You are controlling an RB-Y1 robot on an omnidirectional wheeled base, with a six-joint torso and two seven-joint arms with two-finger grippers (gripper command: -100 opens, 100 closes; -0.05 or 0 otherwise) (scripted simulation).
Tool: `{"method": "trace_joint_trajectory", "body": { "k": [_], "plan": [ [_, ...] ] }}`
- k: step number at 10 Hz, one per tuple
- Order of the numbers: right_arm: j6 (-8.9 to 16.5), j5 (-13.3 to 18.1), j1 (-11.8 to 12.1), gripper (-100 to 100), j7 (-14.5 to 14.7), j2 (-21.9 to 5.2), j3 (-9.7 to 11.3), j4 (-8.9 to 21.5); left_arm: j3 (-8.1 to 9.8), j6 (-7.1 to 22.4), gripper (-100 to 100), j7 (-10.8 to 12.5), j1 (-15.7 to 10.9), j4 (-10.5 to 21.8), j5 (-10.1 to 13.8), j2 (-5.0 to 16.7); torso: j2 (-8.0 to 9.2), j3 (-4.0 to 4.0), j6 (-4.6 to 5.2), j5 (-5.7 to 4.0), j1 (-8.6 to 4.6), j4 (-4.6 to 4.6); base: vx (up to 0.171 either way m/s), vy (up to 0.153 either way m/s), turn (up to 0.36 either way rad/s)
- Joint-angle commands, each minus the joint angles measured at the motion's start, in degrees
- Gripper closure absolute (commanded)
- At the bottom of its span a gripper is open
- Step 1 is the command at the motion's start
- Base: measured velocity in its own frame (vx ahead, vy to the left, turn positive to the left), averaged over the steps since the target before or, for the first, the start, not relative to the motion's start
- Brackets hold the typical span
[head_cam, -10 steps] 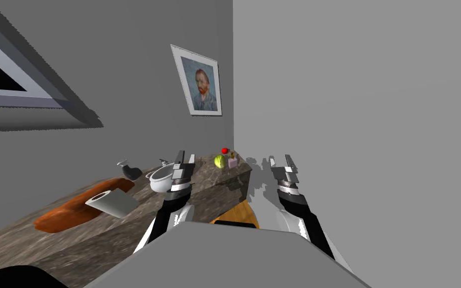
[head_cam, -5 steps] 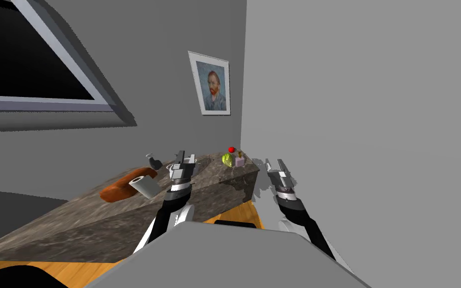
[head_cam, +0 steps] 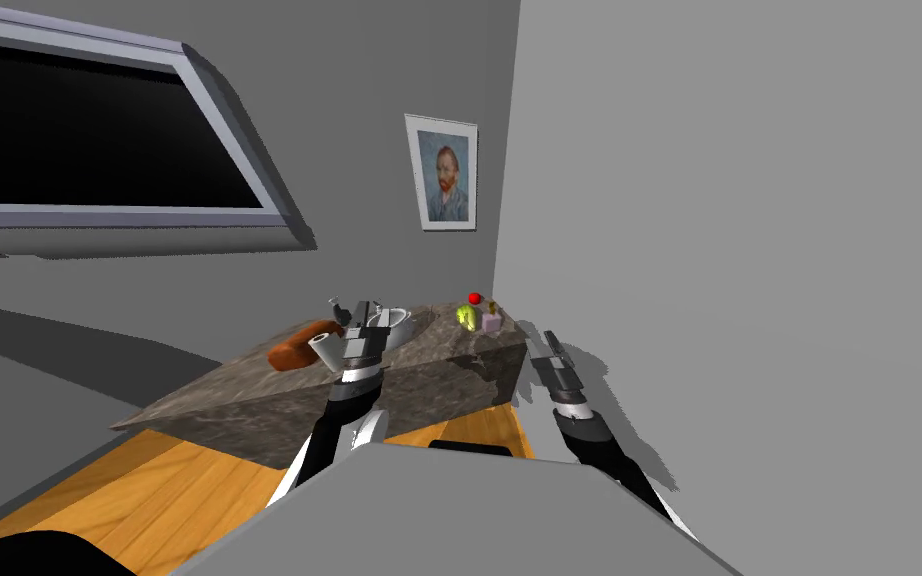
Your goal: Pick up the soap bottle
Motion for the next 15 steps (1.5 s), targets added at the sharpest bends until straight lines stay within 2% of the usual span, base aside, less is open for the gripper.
{"method": "trace_joint_trajectory", "body": {
  "k": [1,2,3,4,5,6,7,8,9,10,11,12,13,14,15],
  "plan": [
    [-0.92,-0.59,0.56,-100,1.07,-2.15,0.96,0.95,0.00,0.00,0,0.00,0.00,0.00,0.00,0.00,0.00,0.00,0.00,0.00,0.00,0.00,-0.031,0.019,0.130],
    [-1.91,-1.92,1.71,-100,3.10,-4.27,2.82,2.06,0.01,0.00,0,0.00,0.01,0.00,0.00,0.00,-0.04,-0.02,0.03,-0.01,-0.04,-0.01,-0.045,0.024,0.270],
    [-1.91,-1.92,1.71,-100,3.10,-5.21,2.82,2.06,0.00,0.00,0,0.00,0.00,0.00,0.00,0.00,-0.01,-0.01,-0.01,-0.01,-0.03,-0.01,-0.037,0.013,0.122],
    [-2.94,-3.31,2.93,-100,5.25,-7.16,4.75,3.28,0.01,0.00,0,0.00,0.01,0.00,0.00,0.00,-0.03,-0.02,0.04,-0.02,-0.07,-0.01,-0.036,0.022,0.281],
    [-2.94,-3.31,2.93,-100,5.25,-8.44,4.75,3.28,0.00,0.00,0,0.00,0.00,0.00,0.00,0.00,-0.03,-0.02,0.00,-0.01,-0.06,-0.01,-0.029,0.012,0.119],
    [-3.98,-4.75,4.20,-100,7.50,-10.54,6.74,4.62,0.01,0.00,0,0.00,0.01,0.00,0.00,0.00,-0.05,-0.03,0.05,-0.02,-0.09,-0.01,-0.031,0.017,0.246],
    [-3.98,-4.75,4.20,-100,7.50,-11.81,6.74,4.62,0.00,0.00,0,0.00,0.00,0.00,0.00,0.00,-0.05,-0.03,0.01,-0.02,-0.09,-0.01,-0.026,0.009,0.171],
    [-5.03,-6.25,5.51,-100,9.84,-13.93,8.77,6.07,0.01,0.00,0,0.00,0.01,0.00,0.00,0.00,-0.08,-0.04,0.04,-0.02,-0.11,-0.01,-0.026,0.018,0.335],
    [-5.03,-6.25,5.51,-100,9.84,-15.31,8.77,6.07,0.00,0.00,0,0.00,0.00,0.00,0.00,0.00,-0.08,-0.05,0.00,-0.02,-0.09,-0.02,-0.019,0.007,0.133],
    [-6.10,-7.80,6.85,-100,12.27,-17.29,10.84,7.65,0.01,0.00,0,0.00,0.02,0.00,0.00,0.00,-0.10,-0.05,0.06,-0.02,-0.12,-0.02,-0.019,0.011,0.238],
    [-6.10,-7.80,6.85,-100,12.27,-18.93,10.84,7.65,0.01,0.00,0,0.00,0.01,0.00,0.00,0.00,-0.09,-0.05,0.02,-0.03,-0.12,-0.02,-0.018,0.004,0.201],
    [-7.17,-9.39,8.22,-100,14.67,-20.83,12.91,9.33,0.01,0.00,0,0.00,0.01,0.00,0.00,0.01,-0.12,-0.06,0.03,-0.03,-0.15,-0.02,-0.016,-0.001,0.478],
    [-7.17,-9.39,8.22,-100,14.76,-22.64,12.91,9.33,0.01,0.00,0,0.00,0.02,0.00,0.00,0.01,-0.11,-0.06,0.07,-0.04,-0.17,-0.02,-0.013,0.001,-0.023],
    [-8.24,-11.01,9.60,-100,17.09,-24.56,14.99,11.11,0.01,0.00,0,0.00,0.02,0.00,0.00,0.01,-0.11,-0.06,0.06,-0.04,-0.17,-0.02,-0.012,0.006,0.293],
    [-8.24,-11.01,9.60,-100,17.32,-26.46,14.99,11.11,0.01,0.00,0,0.00,0.01,0.00,0.00,0.01,-0.13,-0.07,0.01,-0.03,-0.16,-0.02,-0.007,-0.004,0.248]
  ]
}}
